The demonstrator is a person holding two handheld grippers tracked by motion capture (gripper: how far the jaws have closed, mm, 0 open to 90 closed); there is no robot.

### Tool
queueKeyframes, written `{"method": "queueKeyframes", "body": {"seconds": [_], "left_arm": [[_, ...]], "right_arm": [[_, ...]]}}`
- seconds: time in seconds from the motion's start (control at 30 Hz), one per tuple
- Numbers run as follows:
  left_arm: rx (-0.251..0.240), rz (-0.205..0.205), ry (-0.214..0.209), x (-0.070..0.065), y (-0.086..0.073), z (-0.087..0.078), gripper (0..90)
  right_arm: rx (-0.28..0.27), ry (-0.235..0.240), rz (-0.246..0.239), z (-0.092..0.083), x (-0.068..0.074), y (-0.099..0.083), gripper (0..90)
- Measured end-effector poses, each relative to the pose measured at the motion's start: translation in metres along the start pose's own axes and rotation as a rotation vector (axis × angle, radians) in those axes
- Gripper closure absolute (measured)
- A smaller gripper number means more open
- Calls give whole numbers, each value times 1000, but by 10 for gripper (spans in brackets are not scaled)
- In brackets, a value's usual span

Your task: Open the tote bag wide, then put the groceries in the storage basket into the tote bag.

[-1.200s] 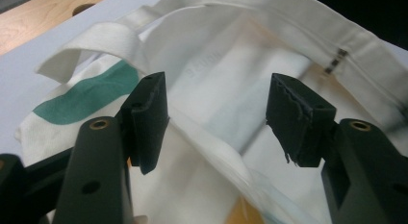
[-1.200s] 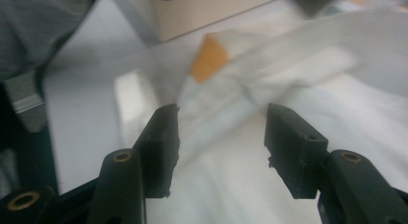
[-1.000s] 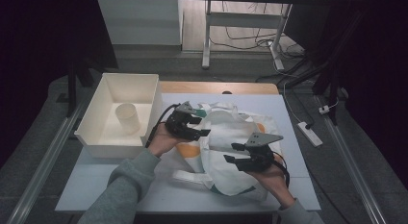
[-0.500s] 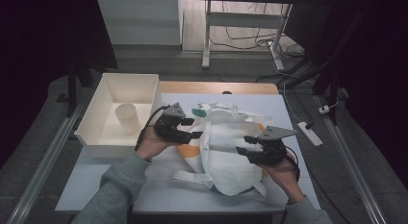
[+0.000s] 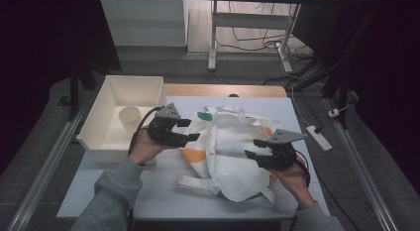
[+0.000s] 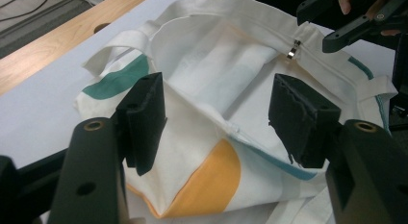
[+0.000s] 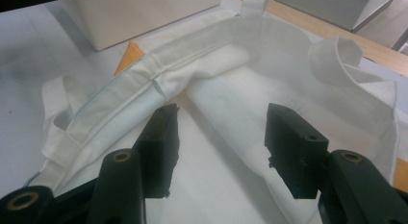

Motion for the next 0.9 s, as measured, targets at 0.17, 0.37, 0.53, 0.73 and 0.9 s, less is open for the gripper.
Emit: {"method": "queueKeyframes", "body": {"seconds": [0.17, 0.37, 0.53, 0.73, 0.9], "left_arm": [[-28, -10, 36, 7, -3, -20, 372], [-37, -39, 58, 18, -10, -31, 371], [-38, -49, 61, 22, -12, -34, 371], [-47, -58, 70, 26, -15, -41, 369], [-56, -74, 90, 34, -17, -48, 365]], "right_arm": [[-8, -6, 5, -2, 0, 1, 455], [-3, -7, 4, -1, -1, 0, 456], [3, -9, 2, 0, 0, 0, 455], [7, -8, 4, 0, -1, -2, 456], [6, -13, 1, -1, -2, -1, 456]]}}
Point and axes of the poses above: each handheld gripper's, and its own axes: z roughly forward along the jaws, y roughly out of its top, x roughly to its left, the point moved 9 cm from there along z, roughly forward along the jaws, and after that the axes turned 11 degrees about x, right-handed, at the moved point
